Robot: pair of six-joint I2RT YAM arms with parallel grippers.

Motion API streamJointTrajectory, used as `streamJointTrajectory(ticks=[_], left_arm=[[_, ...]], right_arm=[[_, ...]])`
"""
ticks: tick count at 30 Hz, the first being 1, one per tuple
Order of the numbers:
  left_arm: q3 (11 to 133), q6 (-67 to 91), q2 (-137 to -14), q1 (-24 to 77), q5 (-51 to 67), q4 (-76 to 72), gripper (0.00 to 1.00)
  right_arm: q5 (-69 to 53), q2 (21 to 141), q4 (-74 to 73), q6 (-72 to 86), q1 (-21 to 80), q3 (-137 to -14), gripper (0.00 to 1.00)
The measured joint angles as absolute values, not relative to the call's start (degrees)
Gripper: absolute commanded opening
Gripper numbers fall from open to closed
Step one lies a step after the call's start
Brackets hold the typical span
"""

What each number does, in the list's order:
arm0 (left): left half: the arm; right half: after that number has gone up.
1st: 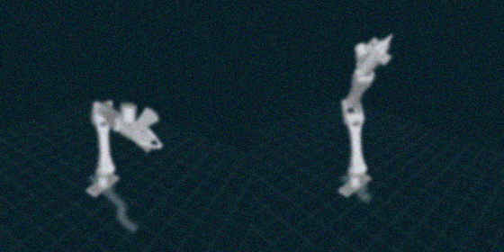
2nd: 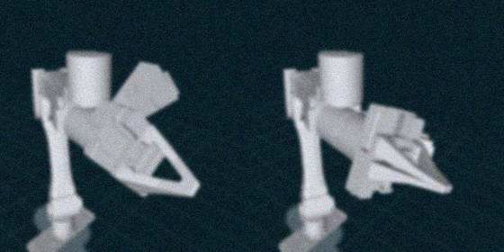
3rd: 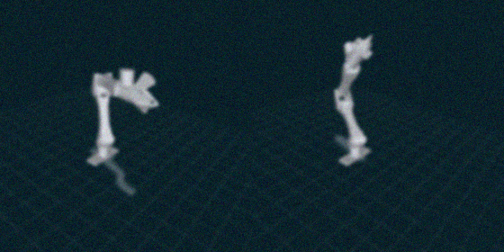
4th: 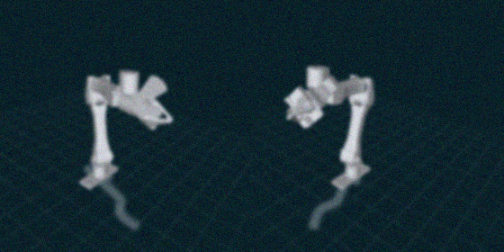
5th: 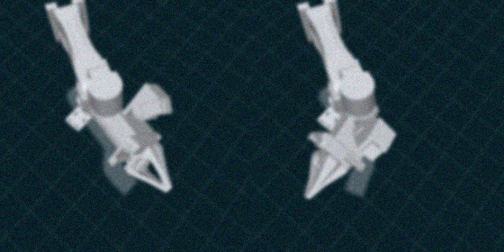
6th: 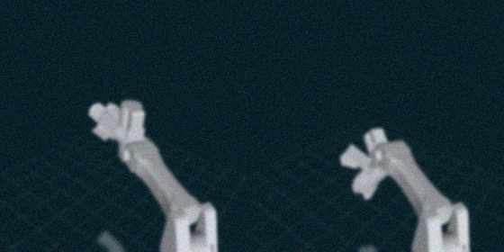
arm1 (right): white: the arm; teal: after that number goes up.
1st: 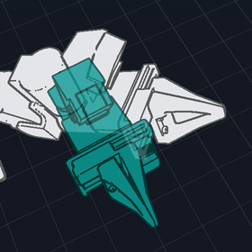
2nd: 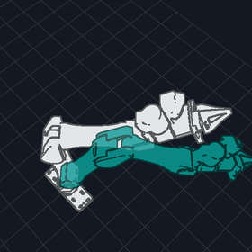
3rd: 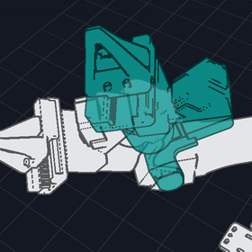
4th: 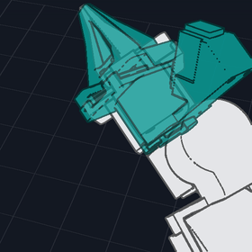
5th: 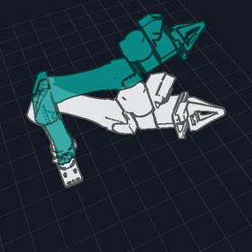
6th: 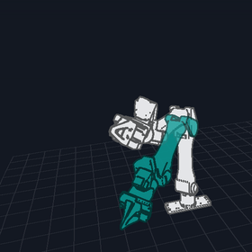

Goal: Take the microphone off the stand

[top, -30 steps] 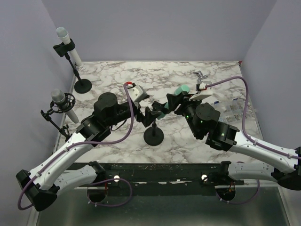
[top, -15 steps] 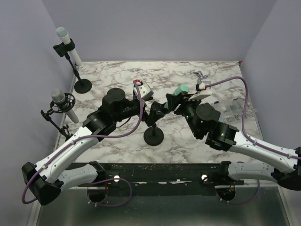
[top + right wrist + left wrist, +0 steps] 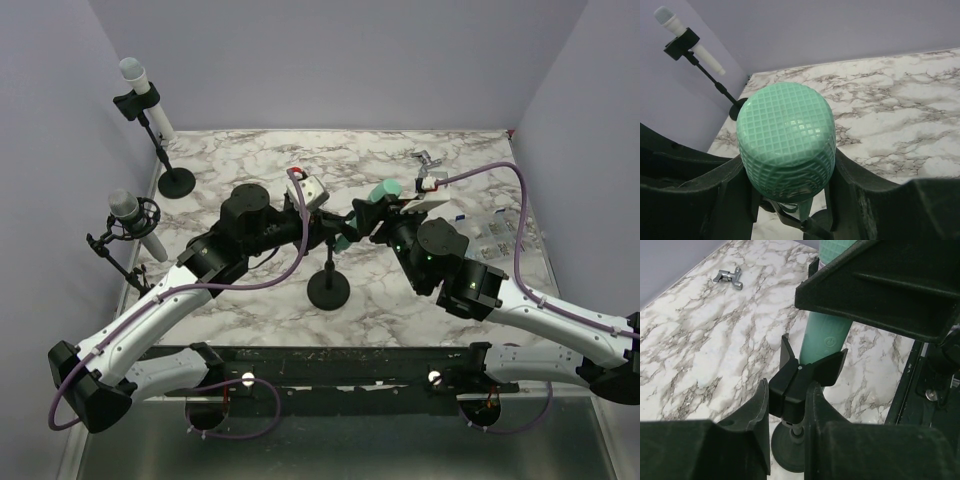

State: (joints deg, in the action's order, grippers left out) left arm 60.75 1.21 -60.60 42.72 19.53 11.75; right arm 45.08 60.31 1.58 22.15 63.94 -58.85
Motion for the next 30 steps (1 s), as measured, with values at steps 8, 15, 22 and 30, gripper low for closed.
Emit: streamJointTrajectory(ticks=[8,15,22,30], left_arm=[[61.39,0.84,-60.99,42.72,18.90,12.51,0.00],[61.39,0.69,-60.97,42.72,18.65,12.53,0.00],[61.39,0.62,-60.97,42.89,17.93,12.56,0.00],[61.39,0.64,-60.71,43.59,17.15,12.75,0.27]], right_arm=[[45.25,59.40,1.54,20.38,63.68,-58.85,0.19],[48.82,56.29,1.08,17.30,63.68,-58.85,0.18],[54.28,51.33,-1.28,14.85,63.68,-56.80,0.18],[58.04,47.22,-9.76,17.67,63.68,-52.03,0.18]])
